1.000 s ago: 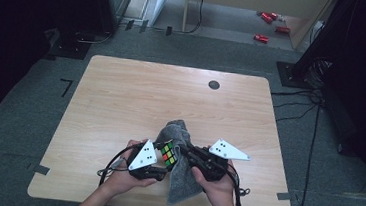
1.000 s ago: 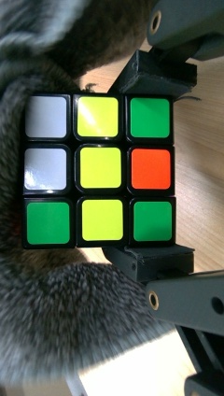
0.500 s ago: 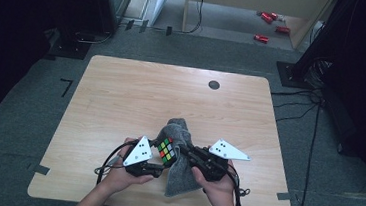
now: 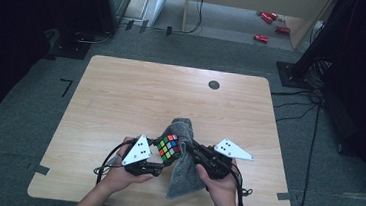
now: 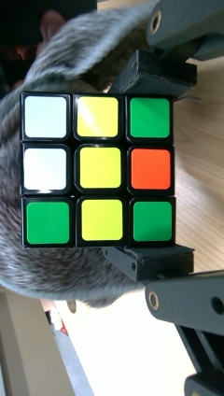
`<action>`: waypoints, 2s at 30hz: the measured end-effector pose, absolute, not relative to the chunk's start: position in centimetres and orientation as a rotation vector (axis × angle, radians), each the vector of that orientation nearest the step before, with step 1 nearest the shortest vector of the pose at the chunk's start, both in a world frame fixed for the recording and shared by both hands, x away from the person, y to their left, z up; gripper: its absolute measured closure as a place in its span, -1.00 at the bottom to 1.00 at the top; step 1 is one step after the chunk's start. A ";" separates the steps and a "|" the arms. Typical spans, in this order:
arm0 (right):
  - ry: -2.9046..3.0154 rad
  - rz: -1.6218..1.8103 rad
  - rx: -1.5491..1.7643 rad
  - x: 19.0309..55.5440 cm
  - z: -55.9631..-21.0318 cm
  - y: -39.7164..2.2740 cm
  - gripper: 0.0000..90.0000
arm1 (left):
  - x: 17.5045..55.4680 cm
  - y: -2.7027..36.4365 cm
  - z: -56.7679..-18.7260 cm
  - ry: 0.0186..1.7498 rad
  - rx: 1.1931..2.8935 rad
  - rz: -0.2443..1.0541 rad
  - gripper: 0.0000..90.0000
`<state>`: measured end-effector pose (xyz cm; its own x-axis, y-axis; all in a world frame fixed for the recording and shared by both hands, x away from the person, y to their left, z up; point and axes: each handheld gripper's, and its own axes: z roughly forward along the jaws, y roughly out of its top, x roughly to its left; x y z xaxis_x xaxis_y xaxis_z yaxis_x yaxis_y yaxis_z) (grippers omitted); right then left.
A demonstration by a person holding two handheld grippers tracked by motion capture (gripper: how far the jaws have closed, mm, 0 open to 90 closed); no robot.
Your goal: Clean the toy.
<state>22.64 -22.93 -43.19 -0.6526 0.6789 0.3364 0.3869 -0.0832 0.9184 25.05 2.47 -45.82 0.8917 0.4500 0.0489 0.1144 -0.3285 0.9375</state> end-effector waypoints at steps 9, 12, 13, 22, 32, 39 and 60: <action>1.983 1.845 1.109 22.0 -42.4 -21.8 0.80 | 23.8 0.5 -46.3 0.353 1.950 0.355 -0.22; 1.950 1.842 1.153 22.4 -42.8 -22.5 0.80 | 24.0 0.8 -46.0 0.357 1.938 0.358 -0.23; 1.941 1.835 1.164 22.5 -42.9 -22.7 0.80 | 24.1 1.1 -45.9 0.364 1.929 0.355 -0.23; 1.960 1.822 1.149 22.3 -42.8 -22.5 0.81 | 24.8 2.0 -46.0 0.409 1.905 0.328 -0.23; 1.928 1.881 1.159 22.3 -42.5 -22.6 0.80 | 24.2 1.3 -45.5 0.372 1.915 0.329 -0.23; 1.937 1.841 1.160 22.3 -42.7 -22.5 0.81 | 25.0 2.3 -45.7 0.418 1.890 0.308 -0.23; 1.983 1.880 1.148 22.2 -43.0 -22.0 0.81 | 24.7 1.2 -46.5 0.393 1.954 0.288 -0.23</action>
